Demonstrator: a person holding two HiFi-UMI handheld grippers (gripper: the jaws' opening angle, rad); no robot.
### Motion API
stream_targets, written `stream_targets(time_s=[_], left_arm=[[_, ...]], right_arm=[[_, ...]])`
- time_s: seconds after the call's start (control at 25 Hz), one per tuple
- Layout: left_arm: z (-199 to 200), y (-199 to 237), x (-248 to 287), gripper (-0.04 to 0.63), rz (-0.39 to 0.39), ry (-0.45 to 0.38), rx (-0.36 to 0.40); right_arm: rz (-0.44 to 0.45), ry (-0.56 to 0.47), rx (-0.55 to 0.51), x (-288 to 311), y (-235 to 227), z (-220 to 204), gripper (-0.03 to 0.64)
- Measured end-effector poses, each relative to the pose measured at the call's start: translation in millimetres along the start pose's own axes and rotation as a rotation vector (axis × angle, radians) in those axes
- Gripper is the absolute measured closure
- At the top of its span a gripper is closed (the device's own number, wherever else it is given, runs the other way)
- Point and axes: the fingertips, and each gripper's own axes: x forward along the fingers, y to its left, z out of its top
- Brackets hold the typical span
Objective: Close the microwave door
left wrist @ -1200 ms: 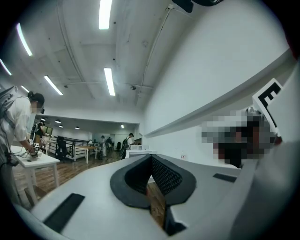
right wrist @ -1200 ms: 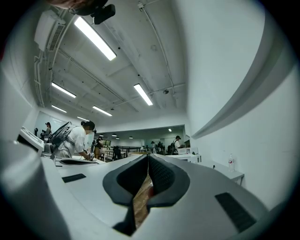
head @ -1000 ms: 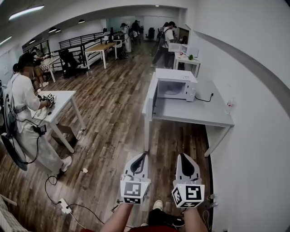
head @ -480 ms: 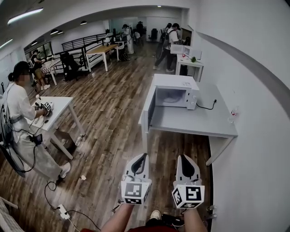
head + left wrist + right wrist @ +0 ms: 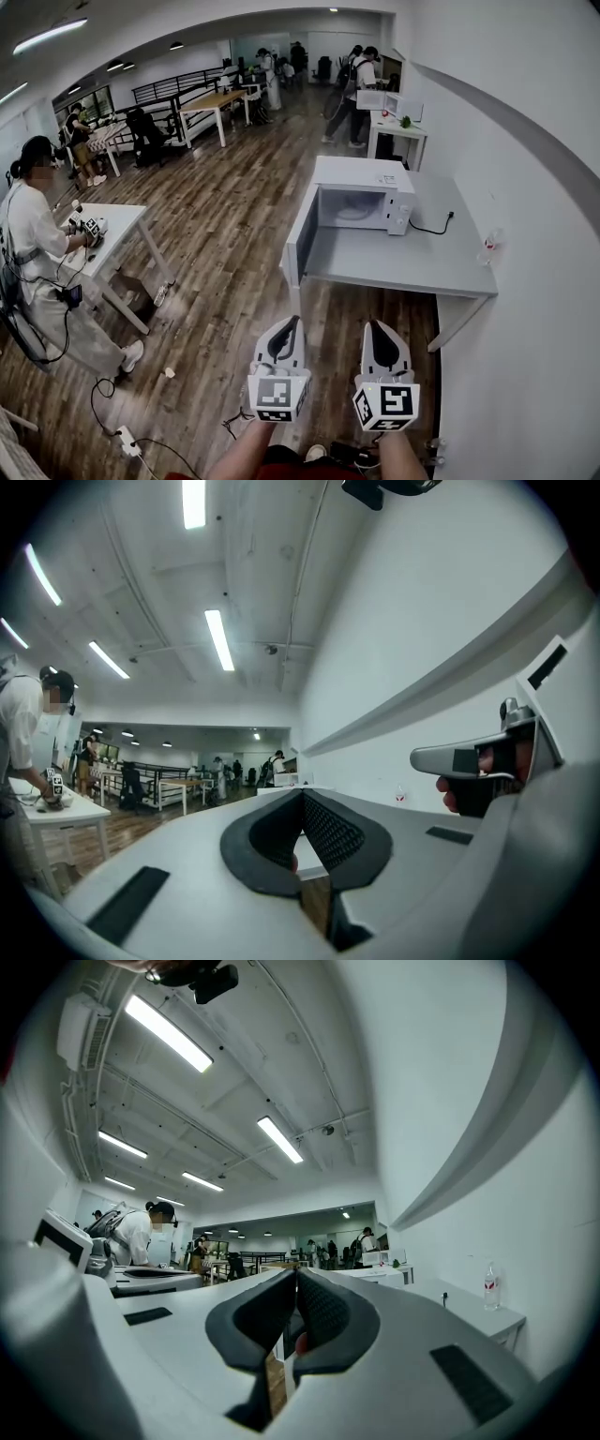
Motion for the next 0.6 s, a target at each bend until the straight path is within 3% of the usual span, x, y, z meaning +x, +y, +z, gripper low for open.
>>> stream_targets(time_s=[0.6], left_arm=[[-18, 50, 82, 0.569, -0.023, -0.016, 0.01]], right_arm=[[0.008, 0.005, -0.008, 99, -4, -25, 0.589]])
